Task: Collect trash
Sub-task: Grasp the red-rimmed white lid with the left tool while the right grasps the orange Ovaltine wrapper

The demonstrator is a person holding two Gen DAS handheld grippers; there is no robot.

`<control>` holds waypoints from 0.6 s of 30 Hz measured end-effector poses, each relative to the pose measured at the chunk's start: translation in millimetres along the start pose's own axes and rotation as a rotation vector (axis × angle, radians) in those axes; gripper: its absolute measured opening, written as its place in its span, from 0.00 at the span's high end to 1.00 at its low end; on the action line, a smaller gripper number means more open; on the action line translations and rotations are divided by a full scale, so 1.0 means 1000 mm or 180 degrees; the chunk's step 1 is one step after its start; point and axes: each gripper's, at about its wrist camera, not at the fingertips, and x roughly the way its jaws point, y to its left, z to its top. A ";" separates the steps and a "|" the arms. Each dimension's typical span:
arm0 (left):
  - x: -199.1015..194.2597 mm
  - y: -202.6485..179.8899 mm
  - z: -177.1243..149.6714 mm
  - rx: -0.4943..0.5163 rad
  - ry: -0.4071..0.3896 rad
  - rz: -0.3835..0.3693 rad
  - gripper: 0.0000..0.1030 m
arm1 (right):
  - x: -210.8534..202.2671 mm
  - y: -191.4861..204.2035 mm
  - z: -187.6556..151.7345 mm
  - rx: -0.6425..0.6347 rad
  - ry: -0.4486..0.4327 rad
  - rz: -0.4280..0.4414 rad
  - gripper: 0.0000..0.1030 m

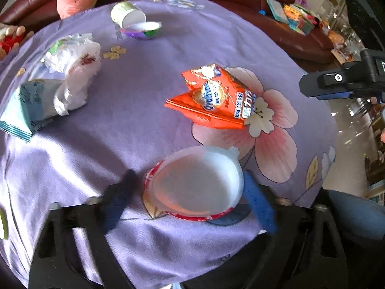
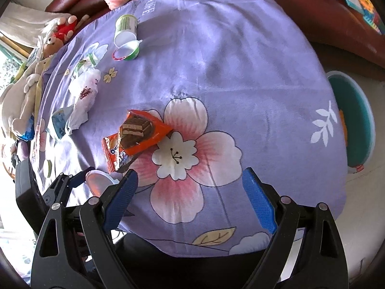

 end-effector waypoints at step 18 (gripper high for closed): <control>-0.017 0.065 0.012 -0.0650 -0.0153 -0.0285 0.38 | 0.067 0.055 0.033 0.0014 0.0403 0.0371 0.18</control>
